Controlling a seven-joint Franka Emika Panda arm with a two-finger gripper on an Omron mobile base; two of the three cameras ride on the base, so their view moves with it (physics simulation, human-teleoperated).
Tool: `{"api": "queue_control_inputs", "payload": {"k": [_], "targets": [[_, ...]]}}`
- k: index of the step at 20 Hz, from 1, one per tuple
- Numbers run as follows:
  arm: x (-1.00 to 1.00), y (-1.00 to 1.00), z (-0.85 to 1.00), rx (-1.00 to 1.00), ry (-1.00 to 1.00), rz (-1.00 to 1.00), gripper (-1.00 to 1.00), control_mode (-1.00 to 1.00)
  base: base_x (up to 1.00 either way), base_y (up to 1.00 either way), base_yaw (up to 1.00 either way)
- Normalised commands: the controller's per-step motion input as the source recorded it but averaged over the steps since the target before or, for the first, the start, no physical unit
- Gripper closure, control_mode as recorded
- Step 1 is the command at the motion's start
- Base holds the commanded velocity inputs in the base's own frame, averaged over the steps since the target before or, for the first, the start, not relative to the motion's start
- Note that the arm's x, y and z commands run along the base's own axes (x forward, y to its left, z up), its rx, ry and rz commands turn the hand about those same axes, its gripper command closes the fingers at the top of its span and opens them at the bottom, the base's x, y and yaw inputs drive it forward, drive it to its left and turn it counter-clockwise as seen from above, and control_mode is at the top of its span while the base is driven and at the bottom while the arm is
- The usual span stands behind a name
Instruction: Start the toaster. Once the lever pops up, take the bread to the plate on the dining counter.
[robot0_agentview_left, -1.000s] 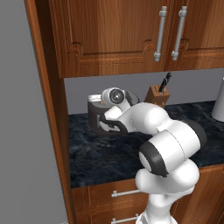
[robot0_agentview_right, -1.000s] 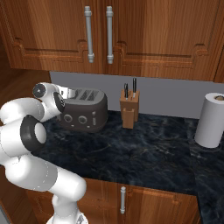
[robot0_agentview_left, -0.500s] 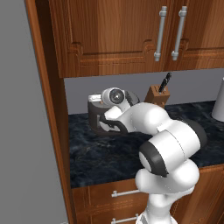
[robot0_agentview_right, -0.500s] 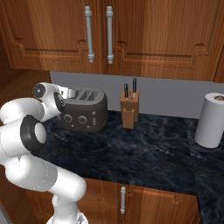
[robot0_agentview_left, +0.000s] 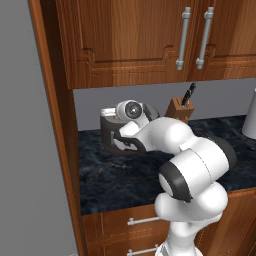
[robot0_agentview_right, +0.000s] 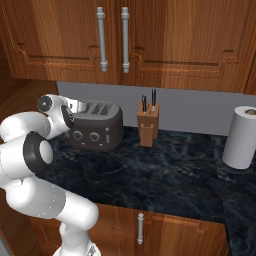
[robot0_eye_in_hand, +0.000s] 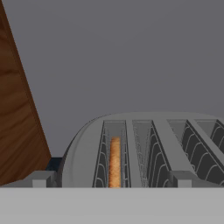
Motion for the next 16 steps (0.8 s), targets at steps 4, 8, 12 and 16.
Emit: {"api": "queue_control_inputs", "payload": {"k": [4,8,12,16], "targets": [[0.00,0.00,0.00,0.00,0.00,0.00,-1.00,-1.00,0.00,0.00,0.00],[0.00,0.00,0.00,0.00,0.00,0.00,-1.00,-1.00,0.00,0.00,0.00],[0.00,0.00,0.00,0.00,0.00,0.00,-1.00,-1.00,0.00,0.00,0.00],[0.00,0.00,0.00,0.00,0.00,0.00,-1.00,-1.00,0.00,0.00,0.00]]}}
